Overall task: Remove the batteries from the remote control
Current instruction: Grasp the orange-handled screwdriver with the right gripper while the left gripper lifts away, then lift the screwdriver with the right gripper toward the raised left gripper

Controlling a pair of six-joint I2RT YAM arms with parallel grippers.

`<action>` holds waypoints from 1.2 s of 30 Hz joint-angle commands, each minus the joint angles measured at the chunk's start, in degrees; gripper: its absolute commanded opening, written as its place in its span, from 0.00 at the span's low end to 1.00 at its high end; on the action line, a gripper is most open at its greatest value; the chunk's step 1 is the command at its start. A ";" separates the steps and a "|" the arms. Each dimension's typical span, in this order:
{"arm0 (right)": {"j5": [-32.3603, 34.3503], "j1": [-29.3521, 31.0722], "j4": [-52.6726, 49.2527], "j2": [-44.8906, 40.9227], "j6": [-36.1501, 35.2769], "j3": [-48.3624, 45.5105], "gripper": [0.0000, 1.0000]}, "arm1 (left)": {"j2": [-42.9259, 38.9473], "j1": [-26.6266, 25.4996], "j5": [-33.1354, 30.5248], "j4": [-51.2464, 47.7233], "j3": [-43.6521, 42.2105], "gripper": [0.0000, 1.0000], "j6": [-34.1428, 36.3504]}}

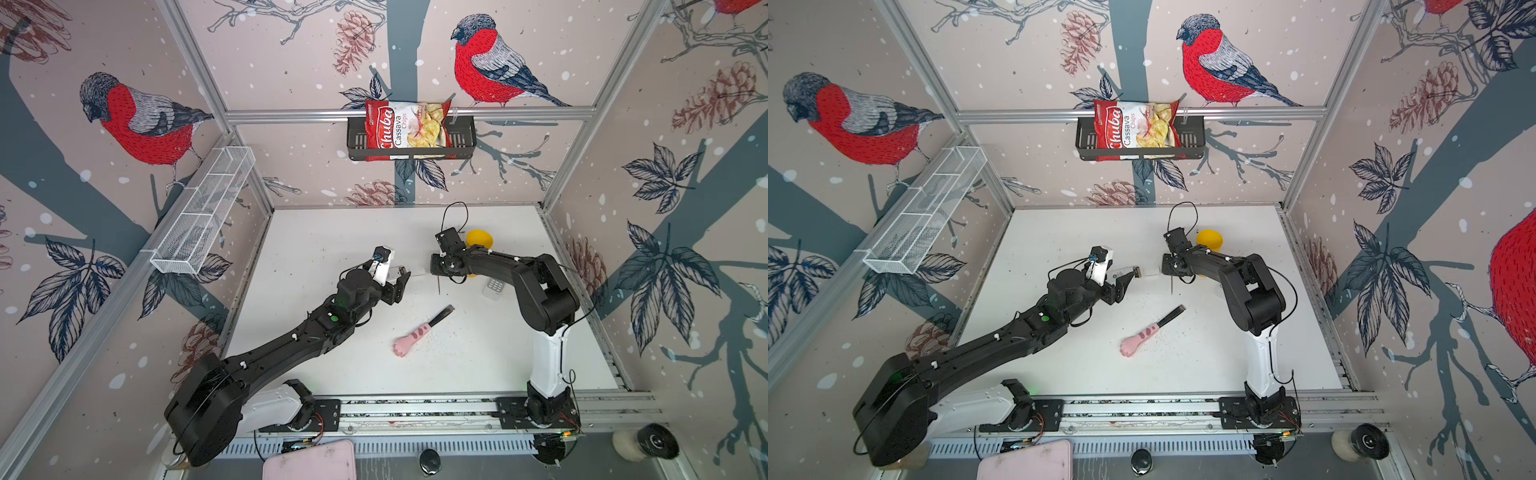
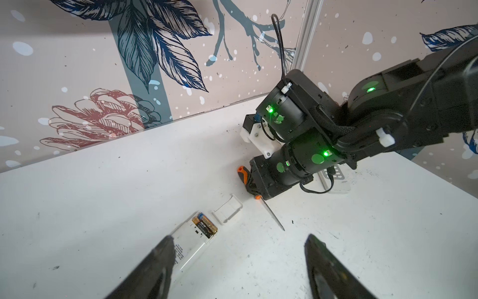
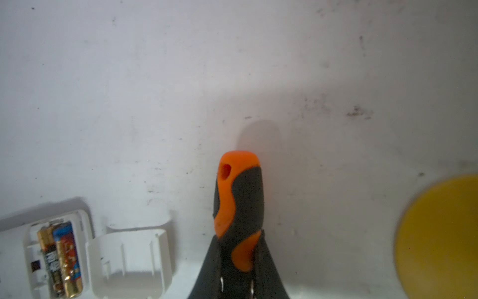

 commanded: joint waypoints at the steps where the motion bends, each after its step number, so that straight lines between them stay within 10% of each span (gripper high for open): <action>1: -3.03 0.03 4.07 -3.63 -0.02 -2.43 0.01 | 0.15 -0.08 1.77 7.11 -0.33 0.73 -2.09; 22: -21.98 -3.65 32.64 -22.73 1.92 -9.60 0.00 | 18.29 8.05 26.29 28.69 9.00 0.46 -10.64; 29: -16.95 -3.98 34.95 -23.52 6.39 -10.32 0.00 | 22.56 0.66 10.47 22.00 14.94 0.48 5.83; 36: -14.36 -3.98 36.23 -24.97 11.18 -12.86 0.00 | 29.40 -0.16 3.03 16.46 21.92 0.41 5.73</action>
